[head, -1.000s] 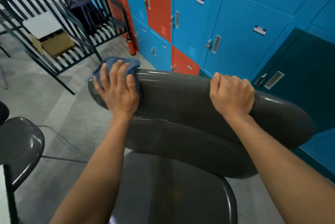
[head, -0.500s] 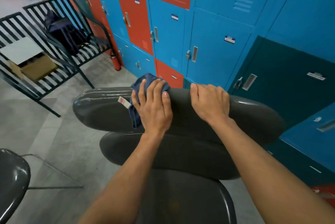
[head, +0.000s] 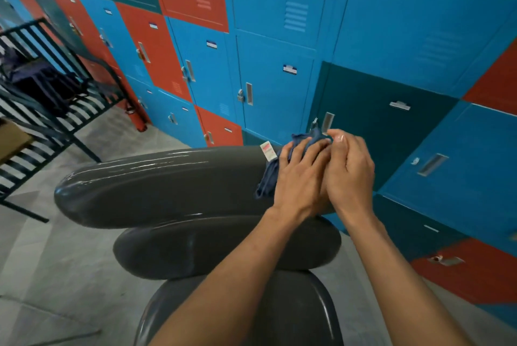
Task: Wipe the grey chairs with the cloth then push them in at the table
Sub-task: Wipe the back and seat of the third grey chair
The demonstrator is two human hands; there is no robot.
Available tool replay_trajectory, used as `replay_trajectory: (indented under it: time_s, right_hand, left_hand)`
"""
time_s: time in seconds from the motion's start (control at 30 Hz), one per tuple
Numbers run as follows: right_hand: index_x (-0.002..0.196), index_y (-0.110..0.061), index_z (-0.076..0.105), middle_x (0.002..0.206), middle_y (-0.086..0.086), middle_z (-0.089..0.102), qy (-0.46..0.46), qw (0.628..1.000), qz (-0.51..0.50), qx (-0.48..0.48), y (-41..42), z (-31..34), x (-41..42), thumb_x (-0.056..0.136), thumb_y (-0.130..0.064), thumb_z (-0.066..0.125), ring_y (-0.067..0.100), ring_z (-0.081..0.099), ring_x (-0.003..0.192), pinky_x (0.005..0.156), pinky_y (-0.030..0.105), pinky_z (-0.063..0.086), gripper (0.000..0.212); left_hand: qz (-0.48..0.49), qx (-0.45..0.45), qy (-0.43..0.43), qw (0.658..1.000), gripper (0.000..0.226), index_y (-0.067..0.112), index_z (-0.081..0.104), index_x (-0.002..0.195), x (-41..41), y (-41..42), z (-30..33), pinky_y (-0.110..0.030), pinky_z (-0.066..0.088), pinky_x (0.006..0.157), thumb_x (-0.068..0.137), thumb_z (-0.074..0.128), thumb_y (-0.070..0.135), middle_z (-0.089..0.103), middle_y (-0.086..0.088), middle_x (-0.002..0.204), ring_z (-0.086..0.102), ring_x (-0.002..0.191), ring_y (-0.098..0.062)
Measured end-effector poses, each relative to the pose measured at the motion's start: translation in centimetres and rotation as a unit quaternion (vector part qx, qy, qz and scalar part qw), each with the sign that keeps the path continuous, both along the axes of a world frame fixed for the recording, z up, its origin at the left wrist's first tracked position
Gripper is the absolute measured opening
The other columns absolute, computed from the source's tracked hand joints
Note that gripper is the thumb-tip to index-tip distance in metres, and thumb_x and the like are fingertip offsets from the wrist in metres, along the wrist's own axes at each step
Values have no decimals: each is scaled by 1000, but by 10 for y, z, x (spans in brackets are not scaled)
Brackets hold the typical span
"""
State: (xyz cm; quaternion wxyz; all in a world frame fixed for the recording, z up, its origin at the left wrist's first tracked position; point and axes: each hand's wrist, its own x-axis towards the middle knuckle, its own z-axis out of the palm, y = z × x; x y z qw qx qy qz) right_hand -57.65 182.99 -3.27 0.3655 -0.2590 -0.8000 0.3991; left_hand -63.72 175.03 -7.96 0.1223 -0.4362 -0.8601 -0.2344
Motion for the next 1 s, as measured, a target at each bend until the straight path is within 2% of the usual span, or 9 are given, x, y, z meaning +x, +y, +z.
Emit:
replay_trajectory:
  time_s: [0.1,0.17,0.3,0.47,0.57,0.63,0.73,0.9,1.0]
  right_hand:
    - [129,-13,63,126,0,60,9,999,36,16,-9,-8,8,105,-30,39,13,57,117,102,22,41,37]
    - [142,-12,52,141,4,51,-7,997,71,25,-18,-12,6,106,-28,42,14,51,128,108,25,38,40]
    - [154,-13,35,158,10,38,-147,974,78,151,-35,-23,-5,103,-38,32,28,29,149,123,51,21,57]
    - [149,-11,43,154,20,41,-298,898,37,321,-55,-30,-26,101,-53,35,44,23,150,121,67,5,64]
    - [135,-11,49,136,16,53,-295,881,30,369,-45,-31,-36,100,-57,34,41,38,139,119,65,12,59]
    - [131,-15,50,128,9,55,-280,879,40,384,-31,-34,-36,101,-62,30,33,46,128,119,60,17,59]
    - [131,-18,50,127,5,55,-253,889,28,381,-14,-41,-27,103,-64,28,29,48,121,117,56,23,59]
    - [134,-12,50,134,11,54,-190,940,-70,275,11,-66,-8,104,-59,29,33,48,125,113,54,31,59]
    - [137,-8,49,137,15,52,-122,974,-141,130,16,-85,-2,106,-52,31,35,48,125,106,48,36,57]
  left_hand:
    - [-64,72,-85,992,45,24,47,149,-11,-19,16,-41,24,122,105,45,27,33,6,165,36,148,-13]
    - [-83,116,-139,980,49,22,47,149,-22,-37,23,-35,32,118,101,44,10,24,6,168,37,148,-13]
    - [-78,170,-161,969,62,15,47,146,-40,-61,26,-49,41,116,87,38,-5,32,-1,164,45,143,-20]
    - [0,151,-55,987,57,15,51,144,-57,-95,27,-42,40,116,89,43,3,46,-6,155,48,140,-24]
    - [107,53,3,993,40,19,55,137,-80,-118,21,-46,46,99,100,42,24,65,-8,131,61,117,-32]
    - [160,-18,62,985,30,19,63,116,-88,-128,13,-46,44,89,106,39,33,71,-9,103,65,96,-35]
    - [187,-51,128,973,35,16,58,85,-88,-128,8,-46,41,78,109,39,32,64,-8,80,59,76,-33]
    - [231,-48,152,960,38,14,58,83,-88,-122,1,-46,41,78,109,36,32,63,-9,81,56,76,-30]
    - [248,-34,172,953,36,14,58,83,-90,-119,-5,-46,41,80,108,37,30,63,-10,81,56,75,-31]
